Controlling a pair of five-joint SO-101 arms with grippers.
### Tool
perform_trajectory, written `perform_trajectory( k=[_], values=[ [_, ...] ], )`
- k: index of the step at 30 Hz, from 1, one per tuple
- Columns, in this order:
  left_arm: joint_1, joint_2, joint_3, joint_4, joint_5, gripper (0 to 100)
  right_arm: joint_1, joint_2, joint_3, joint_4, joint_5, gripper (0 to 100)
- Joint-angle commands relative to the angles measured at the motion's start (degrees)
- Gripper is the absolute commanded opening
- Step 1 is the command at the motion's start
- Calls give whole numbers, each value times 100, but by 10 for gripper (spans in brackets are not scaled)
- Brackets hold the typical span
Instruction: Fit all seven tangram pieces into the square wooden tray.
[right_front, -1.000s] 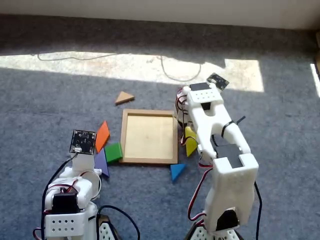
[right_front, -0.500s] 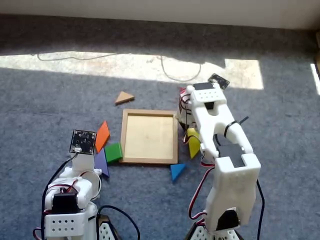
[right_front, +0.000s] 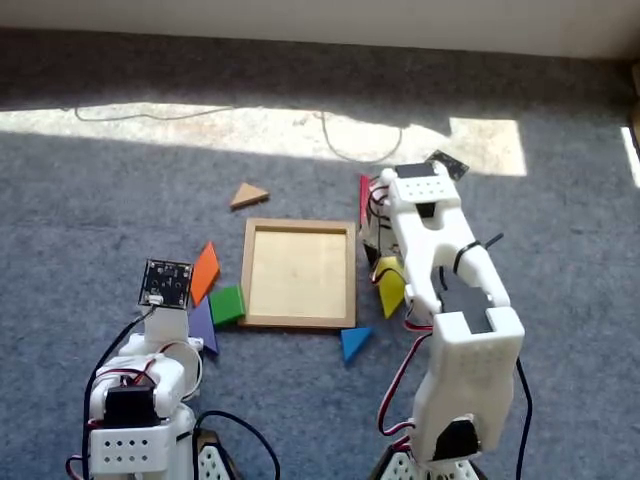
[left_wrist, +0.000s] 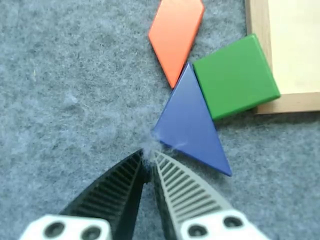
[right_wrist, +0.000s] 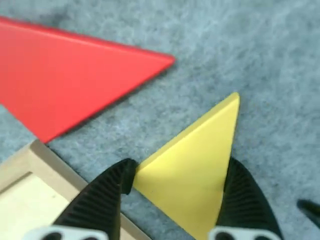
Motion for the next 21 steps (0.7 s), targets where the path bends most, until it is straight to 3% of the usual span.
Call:
perform_trajectory(
  k=[1,9,21],
  values=[
    [-40,-224,110,26,-9,7,66,-4,-189,31,53,113],
    [-40,-224,110,26,-9,7,66,-259,-778,848,97,113],
    [-40,-224,110,26,-9,7,251,-655,-945,1042,1284,113]
  ],
)
